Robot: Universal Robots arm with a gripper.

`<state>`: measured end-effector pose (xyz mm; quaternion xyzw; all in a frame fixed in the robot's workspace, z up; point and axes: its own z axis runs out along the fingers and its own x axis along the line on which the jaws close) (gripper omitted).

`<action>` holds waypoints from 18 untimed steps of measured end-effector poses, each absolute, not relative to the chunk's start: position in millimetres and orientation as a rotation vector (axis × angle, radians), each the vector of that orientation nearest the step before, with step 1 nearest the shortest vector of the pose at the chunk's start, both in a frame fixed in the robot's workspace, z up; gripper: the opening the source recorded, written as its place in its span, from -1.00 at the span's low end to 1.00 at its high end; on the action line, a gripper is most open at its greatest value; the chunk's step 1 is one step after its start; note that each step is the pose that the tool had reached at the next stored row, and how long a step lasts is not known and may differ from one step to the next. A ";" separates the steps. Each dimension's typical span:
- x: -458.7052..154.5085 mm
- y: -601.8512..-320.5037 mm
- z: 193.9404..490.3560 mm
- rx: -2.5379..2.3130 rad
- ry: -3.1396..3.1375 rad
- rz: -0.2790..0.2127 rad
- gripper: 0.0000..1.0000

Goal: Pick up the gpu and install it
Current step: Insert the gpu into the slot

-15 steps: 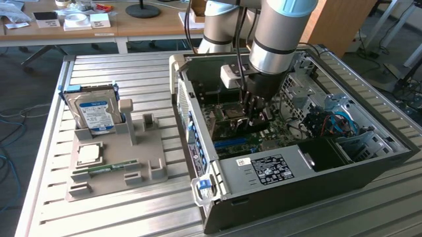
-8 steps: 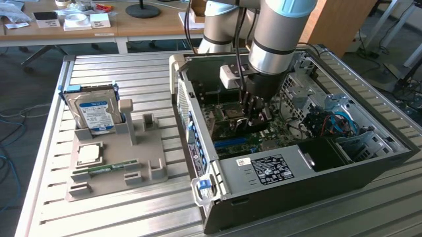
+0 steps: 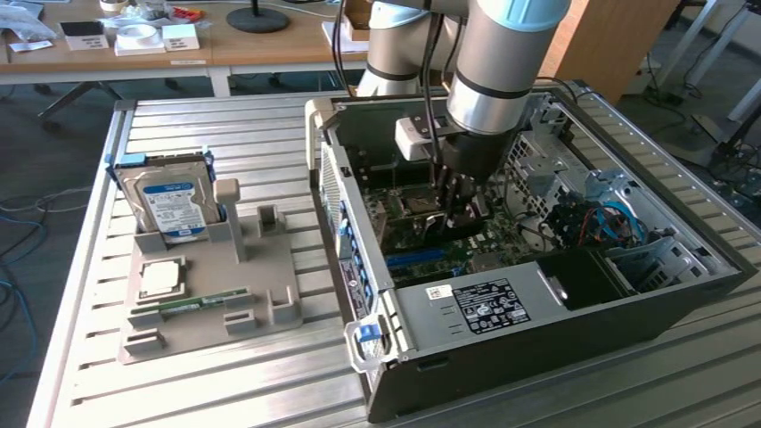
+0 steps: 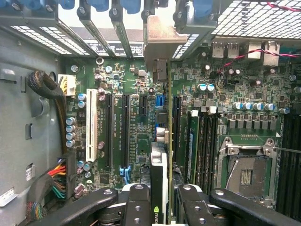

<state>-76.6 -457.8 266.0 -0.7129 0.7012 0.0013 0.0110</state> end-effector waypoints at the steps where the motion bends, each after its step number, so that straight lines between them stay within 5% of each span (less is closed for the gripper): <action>1: -77.2 -457.8 266.0 -2.224 2.188 0.004 -0.47; 18: -82.5 -457.8 263.5 -2.224 2.188 0.004 -0.47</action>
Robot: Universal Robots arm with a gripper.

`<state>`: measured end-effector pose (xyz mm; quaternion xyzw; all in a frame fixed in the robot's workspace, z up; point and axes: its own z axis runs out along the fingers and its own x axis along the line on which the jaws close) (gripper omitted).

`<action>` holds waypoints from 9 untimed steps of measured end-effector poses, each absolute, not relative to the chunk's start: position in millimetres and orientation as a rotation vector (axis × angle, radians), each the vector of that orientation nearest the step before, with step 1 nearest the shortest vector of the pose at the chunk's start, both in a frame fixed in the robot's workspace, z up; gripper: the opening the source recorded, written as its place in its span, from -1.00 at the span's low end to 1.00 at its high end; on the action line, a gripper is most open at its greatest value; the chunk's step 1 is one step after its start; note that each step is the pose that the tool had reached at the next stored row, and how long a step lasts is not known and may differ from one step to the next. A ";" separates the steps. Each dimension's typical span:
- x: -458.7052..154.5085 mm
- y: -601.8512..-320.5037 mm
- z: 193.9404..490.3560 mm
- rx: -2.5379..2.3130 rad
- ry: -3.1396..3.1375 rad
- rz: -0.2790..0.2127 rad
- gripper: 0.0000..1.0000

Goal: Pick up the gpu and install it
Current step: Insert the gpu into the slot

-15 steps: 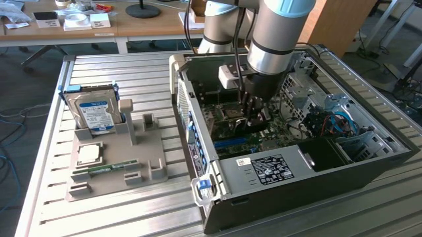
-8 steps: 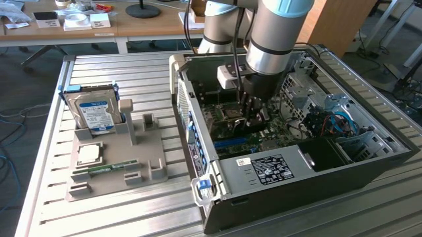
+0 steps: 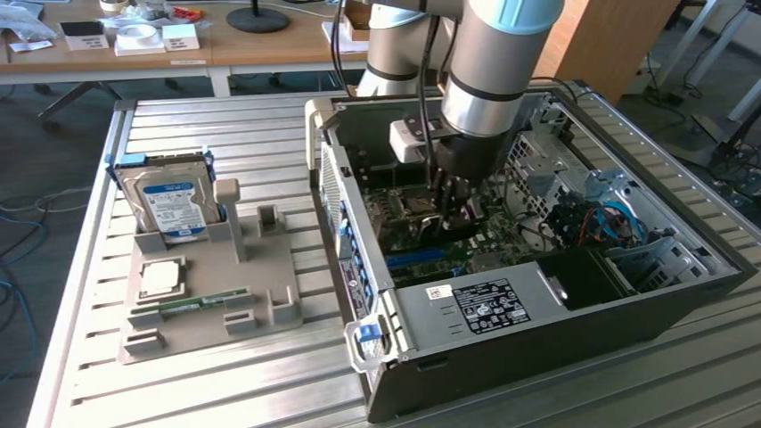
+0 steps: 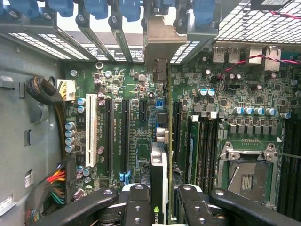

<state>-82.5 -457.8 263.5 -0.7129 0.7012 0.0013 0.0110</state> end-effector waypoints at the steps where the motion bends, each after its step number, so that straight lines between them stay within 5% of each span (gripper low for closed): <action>1: -83.1 -457.8 263.3 -2.224 2.188 0.004 -0.47; 9: -87.8 -457.7 262.1 -2.224 2.188 0.004 -0.47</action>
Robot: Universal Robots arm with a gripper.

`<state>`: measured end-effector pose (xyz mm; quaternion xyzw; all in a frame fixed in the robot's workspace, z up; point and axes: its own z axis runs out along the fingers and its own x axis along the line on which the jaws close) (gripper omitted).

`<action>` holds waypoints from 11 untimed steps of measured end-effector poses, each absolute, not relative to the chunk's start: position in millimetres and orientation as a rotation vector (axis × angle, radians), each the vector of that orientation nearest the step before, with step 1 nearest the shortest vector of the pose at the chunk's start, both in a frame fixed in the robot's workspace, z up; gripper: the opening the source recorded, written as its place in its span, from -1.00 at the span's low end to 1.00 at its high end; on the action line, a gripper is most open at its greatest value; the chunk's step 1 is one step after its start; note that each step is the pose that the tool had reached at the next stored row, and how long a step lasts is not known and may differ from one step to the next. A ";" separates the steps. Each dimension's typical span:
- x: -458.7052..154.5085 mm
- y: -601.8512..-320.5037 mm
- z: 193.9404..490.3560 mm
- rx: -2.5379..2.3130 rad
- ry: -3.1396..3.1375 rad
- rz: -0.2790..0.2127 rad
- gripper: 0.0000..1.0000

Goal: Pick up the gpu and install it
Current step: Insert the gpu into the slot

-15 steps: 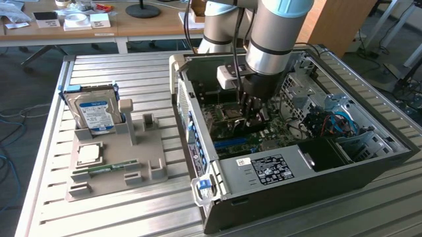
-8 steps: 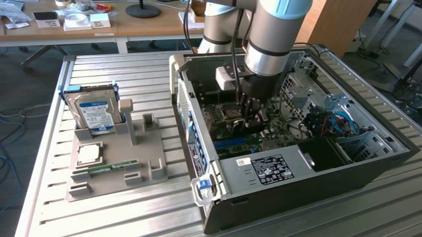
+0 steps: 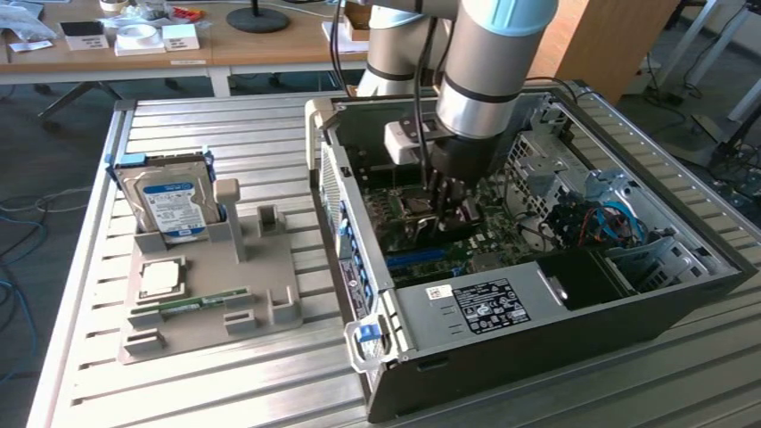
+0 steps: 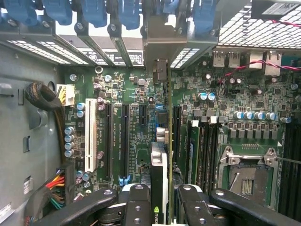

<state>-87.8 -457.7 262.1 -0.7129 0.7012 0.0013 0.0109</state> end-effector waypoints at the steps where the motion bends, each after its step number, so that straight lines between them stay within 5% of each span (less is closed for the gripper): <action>1: -88.1 -457.7 262.1 -2.224 2.188 0.004 -0.47; 11: -89.4 -456.1 261.0 -2.224 2.188 0.004 -0.47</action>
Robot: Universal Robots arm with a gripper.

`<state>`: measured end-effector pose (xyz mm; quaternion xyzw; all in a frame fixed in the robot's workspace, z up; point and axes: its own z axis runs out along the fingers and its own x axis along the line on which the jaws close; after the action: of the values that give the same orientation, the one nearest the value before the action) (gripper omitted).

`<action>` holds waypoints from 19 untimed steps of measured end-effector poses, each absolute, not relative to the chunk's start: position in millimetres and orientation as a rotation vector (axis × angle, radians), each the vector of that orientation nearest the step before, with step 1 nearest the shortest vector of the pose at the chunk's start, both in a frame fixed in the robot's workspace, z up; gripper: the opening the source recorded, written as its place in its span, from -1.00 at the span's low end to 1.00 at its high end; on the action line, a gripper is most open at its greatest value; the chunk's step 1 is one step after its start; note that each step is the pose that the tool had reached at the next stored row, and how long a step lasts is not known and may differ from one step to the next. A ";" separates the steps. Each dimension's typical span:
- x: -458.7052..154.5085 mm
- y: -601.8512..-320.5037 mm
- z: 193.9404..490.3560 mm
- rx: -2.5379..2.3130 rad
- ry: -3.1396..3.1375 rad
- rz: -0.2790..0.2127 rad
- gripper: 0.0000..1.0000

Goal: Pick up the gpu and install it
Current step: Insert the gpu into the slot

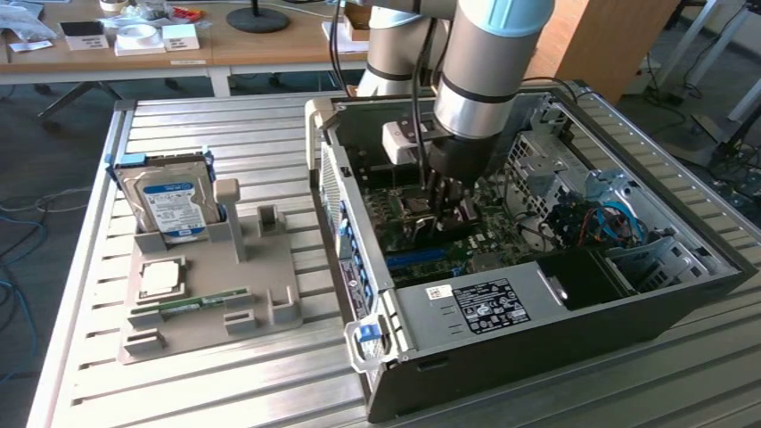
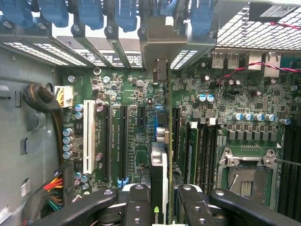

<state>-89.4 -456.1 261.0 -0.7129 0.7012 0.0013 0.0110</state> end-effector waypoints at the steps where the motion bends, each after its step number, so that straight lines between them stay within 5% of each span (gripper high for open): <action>1: -89.7 -456.1 260.9 -2.224 2.187 0.004 -0.47; 19: -95.7 -455.6 256.6 -2.224 2.187 0.004 -0.47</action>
<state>-95.7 -455.6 256.6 -0.7129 0.7011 0.0013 0.0109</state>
